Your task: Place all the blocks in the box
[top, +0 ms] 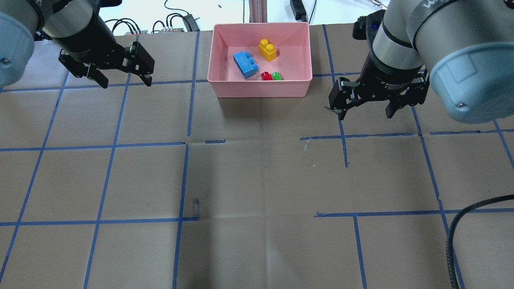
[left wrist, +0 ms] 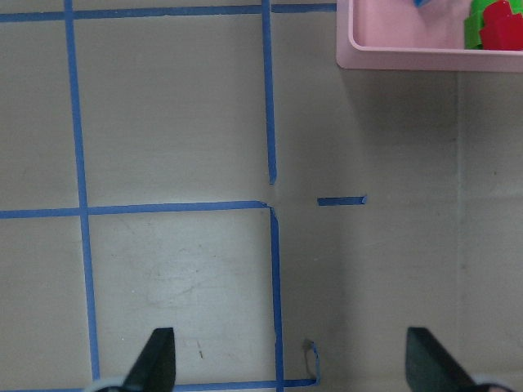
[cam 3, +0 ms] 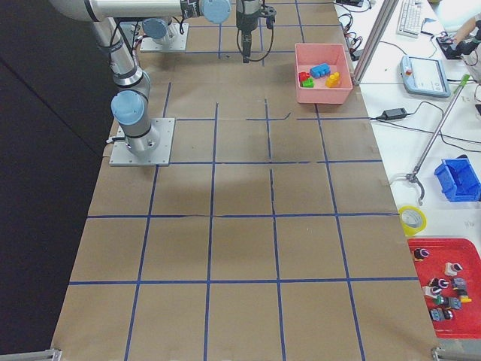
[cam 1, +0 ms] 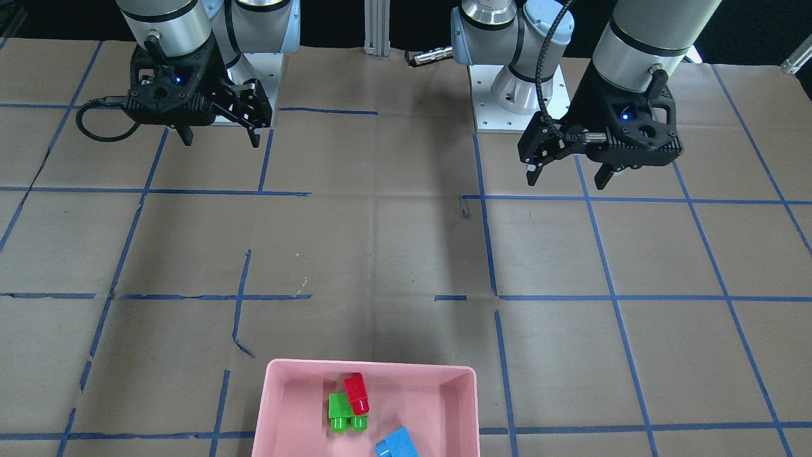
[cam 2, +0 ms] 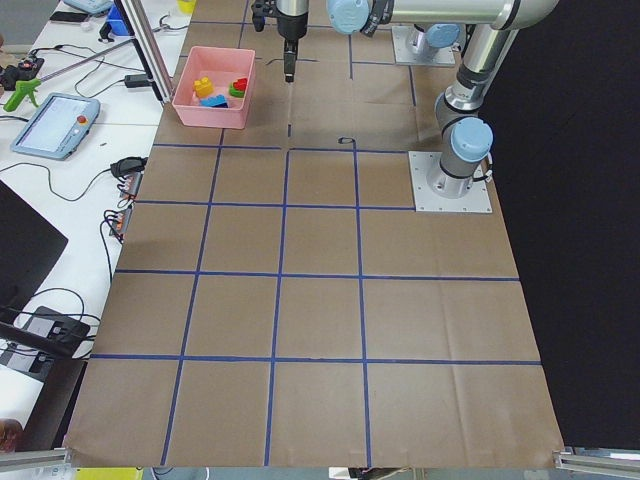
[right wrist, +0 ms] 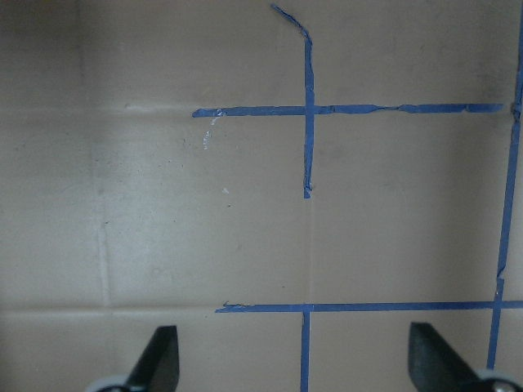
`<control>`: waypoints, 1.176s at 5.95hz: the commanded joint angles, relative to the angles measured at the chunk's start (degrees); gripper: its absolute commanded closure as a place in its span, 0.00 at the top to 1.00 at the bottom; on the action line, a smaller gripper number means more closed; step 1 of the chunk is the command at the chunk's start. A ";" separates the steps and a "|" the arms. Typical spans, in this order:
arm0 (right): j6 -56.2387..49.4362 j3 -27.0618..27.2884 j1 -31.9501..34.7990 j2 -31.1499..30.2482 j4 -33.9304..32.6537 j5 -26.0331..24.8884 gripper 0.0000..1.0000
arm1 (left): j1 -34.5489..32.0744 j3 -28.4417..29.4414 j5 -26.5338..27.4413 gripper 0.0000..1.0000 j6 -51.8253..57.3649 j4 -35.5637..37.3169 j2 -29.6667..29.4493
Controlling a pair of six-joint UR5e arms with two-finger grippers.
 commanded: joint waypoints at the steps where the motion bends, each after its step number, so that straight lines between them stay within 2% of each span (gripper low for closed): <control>1: 0.81 0.09 0.08 0.18 -0.08 0.13 1.00 | 0.03 -0.18 0.01 0.98 -0.07 -0.17 0.18; 7: 2.05 0.09 0.00 0.36 -0.17 -0.05 1.00 | -2.17 -1.23 0.28 0.98 -0.07 0.62 0.53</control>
